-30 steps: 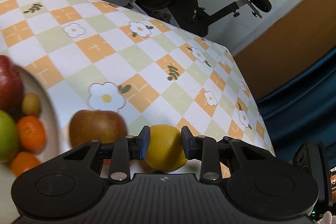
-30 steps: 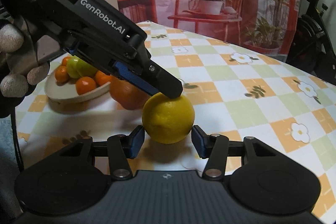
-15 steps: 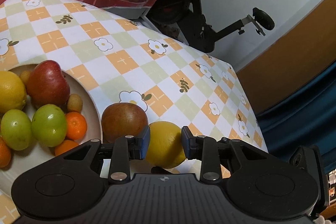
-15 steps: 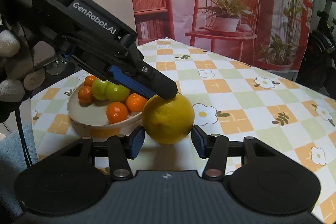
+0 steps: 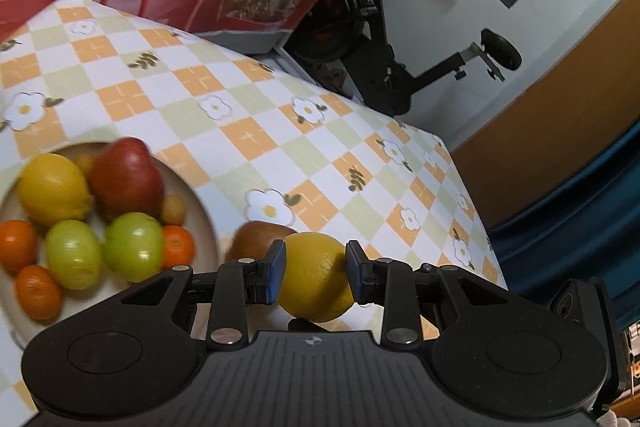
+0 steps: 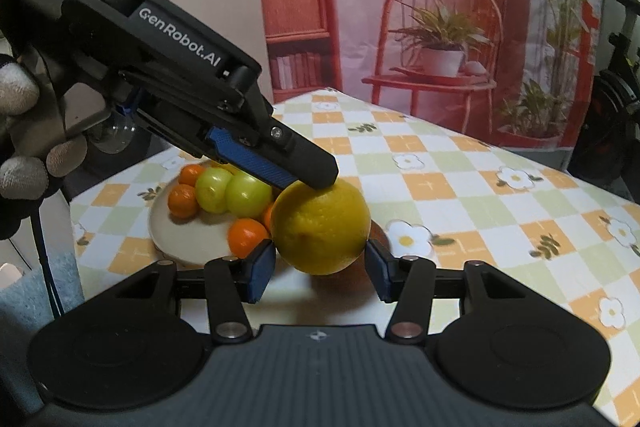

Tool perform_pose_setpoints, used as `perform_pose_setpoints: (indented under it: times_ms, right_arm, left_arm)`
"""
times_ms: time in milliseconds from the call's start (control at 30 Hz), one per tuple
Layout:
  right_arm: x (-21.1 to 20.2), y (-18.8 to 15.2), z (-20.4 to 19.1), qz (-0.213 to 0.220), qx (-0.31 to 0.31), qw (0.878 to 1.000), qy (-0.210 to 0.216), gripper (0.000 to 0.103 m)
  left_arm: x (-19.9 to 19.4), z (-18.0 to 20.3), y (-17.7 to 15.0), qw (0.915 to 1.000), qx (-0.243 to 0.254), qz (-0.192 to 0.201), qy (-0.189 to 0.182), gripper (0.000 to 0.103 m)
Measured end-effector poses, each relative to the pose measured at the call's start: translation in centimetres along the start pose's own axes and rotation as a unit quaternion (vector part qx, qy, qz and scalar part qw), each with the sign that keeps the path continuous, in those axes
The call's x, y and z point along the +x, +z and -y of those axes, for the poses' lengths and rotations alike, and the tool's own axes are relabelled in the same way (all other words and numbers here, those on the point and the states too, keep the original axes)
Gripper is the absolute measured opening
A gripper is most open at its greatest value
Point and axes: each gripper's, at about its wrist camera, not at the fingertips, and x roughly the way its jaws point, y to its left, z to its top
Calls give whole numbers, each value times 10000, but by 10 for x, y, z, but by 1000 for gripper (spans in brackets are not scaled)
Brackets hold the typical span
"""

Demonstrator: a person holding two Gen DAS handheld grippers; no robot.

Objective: Organize fruits
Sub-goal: 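Carry the yellow lemon in the left gripper onto the beige plate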

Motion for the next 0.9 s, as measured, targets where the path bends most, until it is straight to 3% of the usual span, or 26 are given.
perform_pose_setpoints:
  times_ms: [367,900]
  right_arm:
    - [39,19,-50,-40,-433,9976,533,52]
    - [78,14,-87,-400,-639,9927,943,52]
  left_arm:
    - [-48,-51,-8,9985,-413,188,312,35]
    - [-64,-90,-24,9956,-668,117,654,35]
